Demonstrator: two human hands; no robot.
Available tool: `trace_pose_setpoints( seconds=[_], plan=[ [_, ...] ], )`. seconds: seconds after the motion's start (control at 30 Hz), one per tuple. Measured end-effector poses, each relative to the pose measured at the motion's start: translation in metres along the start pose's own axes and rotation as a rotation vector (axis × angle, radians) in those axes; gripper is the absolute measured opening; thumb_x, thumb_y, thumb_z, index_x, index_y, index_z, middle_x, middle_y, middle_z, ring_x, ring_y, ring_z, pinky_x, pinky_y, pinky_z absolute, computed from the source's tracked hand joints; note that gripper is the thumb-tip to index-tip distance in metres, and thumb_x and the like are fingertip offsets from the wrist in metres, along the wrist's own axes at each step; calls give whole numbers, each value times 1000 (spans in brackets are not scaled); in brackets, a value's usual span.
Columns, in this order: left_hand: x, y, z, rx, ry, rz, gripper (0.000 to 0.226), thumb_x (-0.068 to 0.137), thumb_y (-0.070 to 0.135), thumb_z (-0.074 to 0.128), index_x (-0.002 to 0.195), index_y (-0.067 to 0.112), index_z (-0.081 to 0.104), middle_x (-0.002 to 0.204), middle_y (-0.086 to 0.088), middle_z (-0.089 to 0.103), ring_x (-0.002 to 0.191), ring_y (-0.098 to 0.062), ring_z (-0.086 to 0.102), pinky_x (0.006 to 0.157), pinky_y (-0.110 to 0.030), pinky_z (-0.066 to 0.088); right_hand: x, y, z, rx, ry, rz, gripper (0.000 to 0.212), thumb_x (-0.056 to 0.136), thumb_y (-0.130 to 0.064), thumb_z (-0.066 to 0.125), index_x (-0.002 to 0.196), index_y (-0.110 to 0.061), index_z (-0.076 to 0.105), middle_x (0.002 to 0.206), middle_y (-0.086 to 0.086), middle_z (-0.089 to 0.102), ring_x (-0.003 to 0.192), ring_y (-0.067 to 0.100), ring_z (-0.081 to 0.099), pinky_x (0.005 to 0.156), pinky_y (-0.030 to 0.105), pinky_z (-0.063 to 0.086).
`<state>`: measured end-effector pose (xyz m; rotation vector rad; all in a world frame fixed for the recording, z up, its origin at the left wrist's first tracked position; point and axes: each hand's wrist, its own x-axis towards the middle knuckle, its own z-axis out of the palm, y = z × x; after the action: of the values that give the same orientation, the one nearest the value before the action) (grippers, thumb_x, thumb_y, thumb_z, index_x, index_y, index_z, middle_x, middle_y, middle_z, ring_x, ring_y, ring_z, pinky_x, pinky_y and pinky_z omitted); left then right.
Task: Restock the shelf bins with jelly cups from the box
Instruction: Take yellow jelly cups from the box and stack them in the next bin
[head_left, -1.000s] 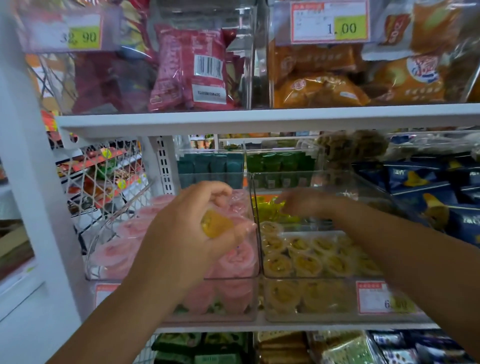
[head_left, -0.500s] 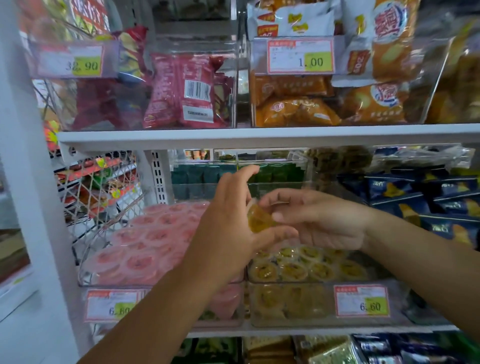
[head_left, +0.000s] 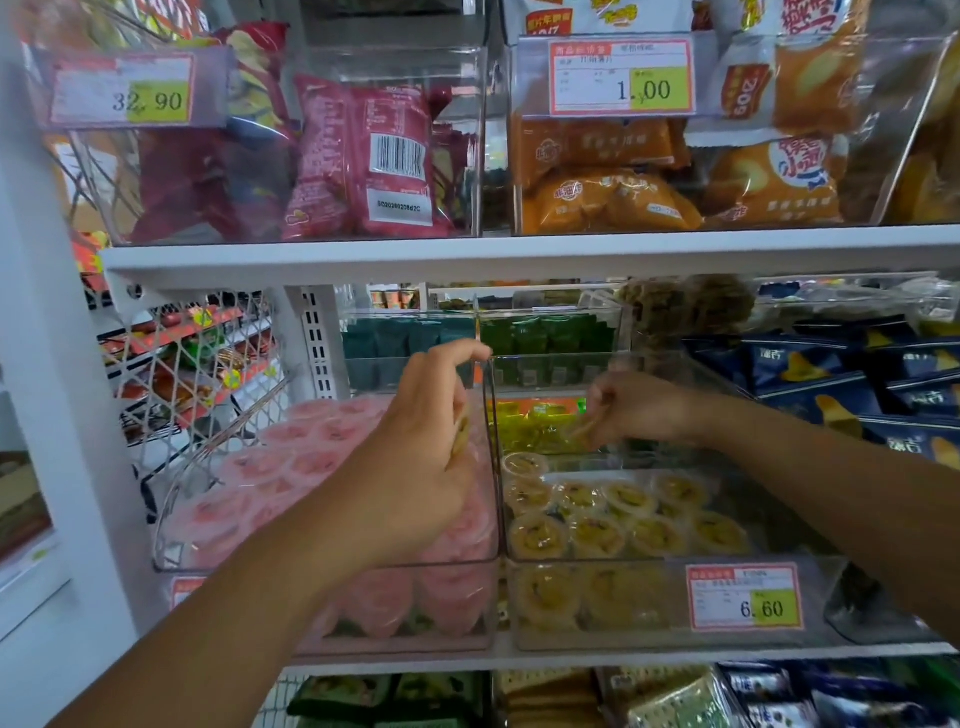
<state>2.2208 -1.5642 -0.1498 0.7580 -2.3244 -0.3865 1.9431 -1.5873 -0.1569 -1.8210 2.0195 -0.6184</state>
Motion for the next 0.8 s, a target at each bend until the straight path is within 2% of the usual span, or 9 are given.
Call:
trace_pose_setpoints(
  seconds=[0.1, 0.2, 0.27, 0.37, 0.47, 0.6, 0.67, 0.73, 0.8],
  plan=[
    [-2, -6, -2, -15, 98, 24, 67, 94, 15, 55, 112, 64, 13, 96, 18, 40, 80, -4, 51, 68, -21, 46, 22, 3, 9, -69, -4, 14, 18, 80, -18, 76, 82, -19, 59, 93, -5, 58, 91, 13, 56, 66, 21, 41],
    [-4, -14, -6, -37, 184, 3, 55, 90, 18, 63, 115, 55, 30, 96, 24, 50, 83, 2, 55, 65, -15, 46, 42, 5, 21, -73, -34, 60, 14, 81, -11, 74, 87, -13, 62, 90, -6, 57, 89, 10, 52, 63, 16, 40],
    [-6, -19, -9, -33, 206, -10, 50, 87, 19, 68, 113, 53, 41, 95, 23, 57, 85, 4, 56, 66, -10, 43, 49, 9, 27, -95, -150, 120, 11, 81, -3, 70, 91, -7, 67, 88, -2, 62, 80, 9, 53, 63, 19, 42],
    [-7, -24, -11, -43, 203, -9, 47, 85, 19, 70, 106, 53, 47, 98, 26, 60, 89, 7, 57, 69, -2, 40, 50, 19, 28, -96, -259, 208, 20, 85, -8, 64, 103, 0, 67, 94, 9, 67, 78, 11, 59, 60, 16, 47],
    [-5, -24, -10, -98, 174, 3, 47, 89, 14, 65, 106, 54, 48, 97, 24, 61, 94, 14, 56, 74, 3, 38, 52, 29, 31, 96, -204, 235, 23, 90, -16, 64, 107, -1, 64, 95, 14, 66, 83, 20, 64, 68, 23, 55],
    [0, -20, -1, -212, 72, 22, 45, 97, 12, 51, 115, 53, 45, 109, 26, 50, 108, 10, 53, 85, -3, 41, 48, 29, 34, 70, -203, 247, 29, 89, -5, 65, 118, -3, 59, 87, 12, 68, 68, 13, 62, 55, 18, 49],
    [2, -17, 3, -213, 37, 41, 42, 98, 15, 49, 121, 51, 43, 108, 29, 38, 104, 9, 49, 84, -4, 41, 46, 27, 33, 2, -231, 250, 35, 87, -5, 68, 121, -7, 60, 101, 14, 68, 73, 13, 61, 60, 21, 49],
    [4, -14, 5, -230, 17, 29, 44, 99, 18, 48, 120, 56, 37, 107, 31, 31, 100, 18, 44, 78, -4, 42, 44, 22, 27, -211, -207, 185, 34, 88, -16, 68, 121, -14, 62, 122, 10, 61, 87, 14, 57, 70, 24, 47],
    [9, -10, 6, -232, 29, 13, 54, 96, 18, 54, 118, 63, 33, 107, 30, 32, 94, 14, 49, 75, -14, 49, 37, 11, 15, -292, -120, 97, 32, 88, -24, 67, 119, -22, 60, 128, 3, 57, 98, 14, 54, 77, 23, 45]
  ],
)
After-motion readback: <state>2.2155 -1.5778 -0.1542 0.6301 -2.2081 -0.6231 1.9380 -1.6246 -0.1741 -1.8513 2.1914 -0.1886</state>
